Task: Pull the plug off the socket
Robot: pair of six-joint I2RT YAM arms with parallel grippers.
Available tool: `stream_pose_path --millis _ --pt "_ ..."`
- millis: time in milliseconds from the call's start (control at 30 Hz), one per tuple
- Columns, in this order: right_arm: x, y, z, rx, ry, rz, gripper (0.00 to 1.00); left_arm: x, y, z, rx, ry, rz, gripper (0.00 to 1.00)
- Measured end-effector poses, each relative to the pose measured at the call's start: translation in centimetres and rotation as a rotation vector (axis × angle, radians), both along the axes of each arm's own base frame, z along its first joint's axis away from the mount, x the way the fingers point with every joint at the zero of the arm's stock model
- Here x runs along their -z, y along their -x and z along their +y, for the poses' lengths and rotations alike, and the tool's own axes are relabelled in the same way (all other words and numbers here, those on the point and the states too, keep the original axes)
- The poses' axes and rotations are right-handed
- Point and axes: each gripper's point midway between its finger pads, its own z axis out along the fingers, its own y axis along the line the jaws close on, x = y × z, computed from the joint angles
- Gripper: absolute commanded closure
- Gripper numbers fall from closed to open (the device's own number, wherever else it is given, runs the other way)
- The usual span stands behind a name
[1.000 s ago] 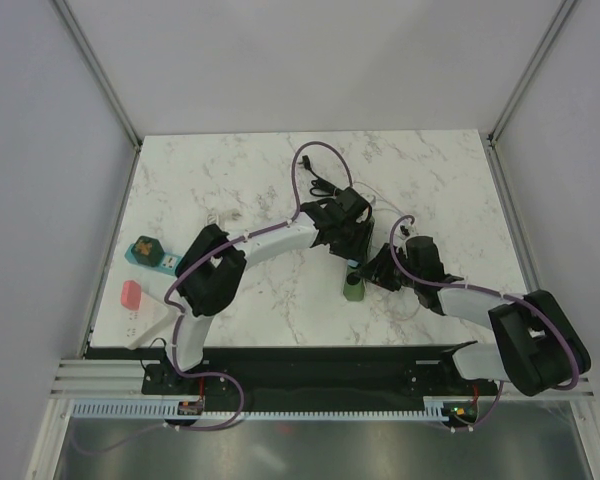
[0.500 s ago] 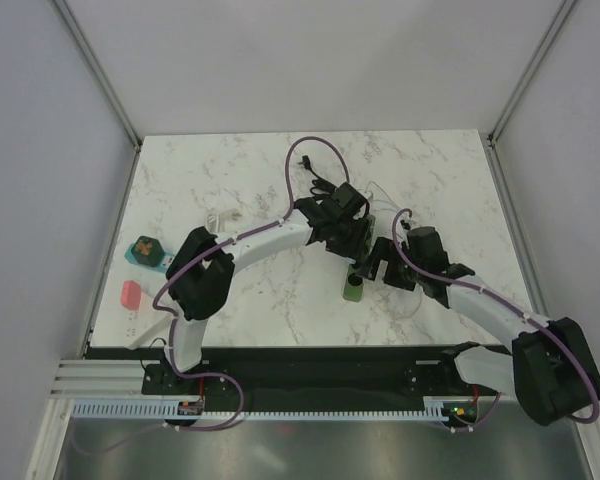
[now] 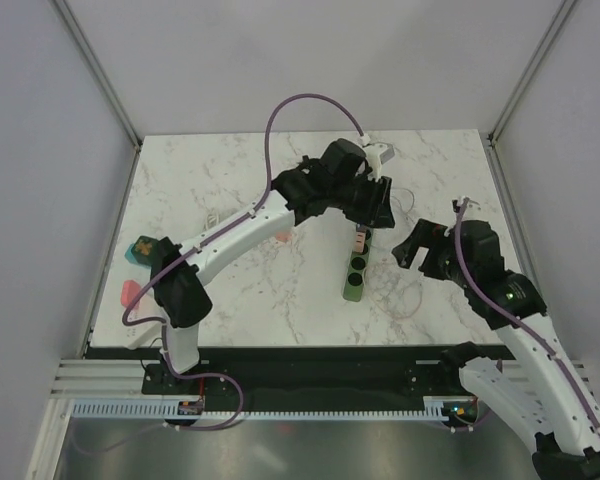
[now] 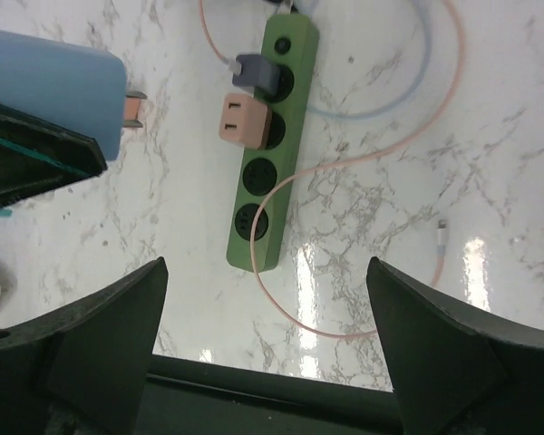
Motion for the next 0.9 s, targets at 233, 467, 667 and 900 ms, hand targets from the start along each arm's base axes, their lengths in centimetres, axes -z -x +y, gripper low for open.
stream_pose_path --millis 233,467,667,900 --pt "-4.3 0.9 -3.2 0.131 0.044 -0.107 0.02 -11.5 -0.8 -1.3 0.036 0.213 -0.208 0.98" --pt "-1.6 0.1 -1.9 0.038 0.067 -0.102 0.02 -21.1 0.4 -1.1 0.085 0.418 -0.359 0.98" --pt "-0.3 -3.5 0.5 -0.056 0.07 -0.157 0.02 -22.5 1.9 -1.0 0.147 0.464 -0.356 0.98" --pt "0.4 -10.8 3.2 -0.071 0.095 -0.258 0.14 -23.0 2.8 -0.8 0.184 0.48 -0.343 0.98"
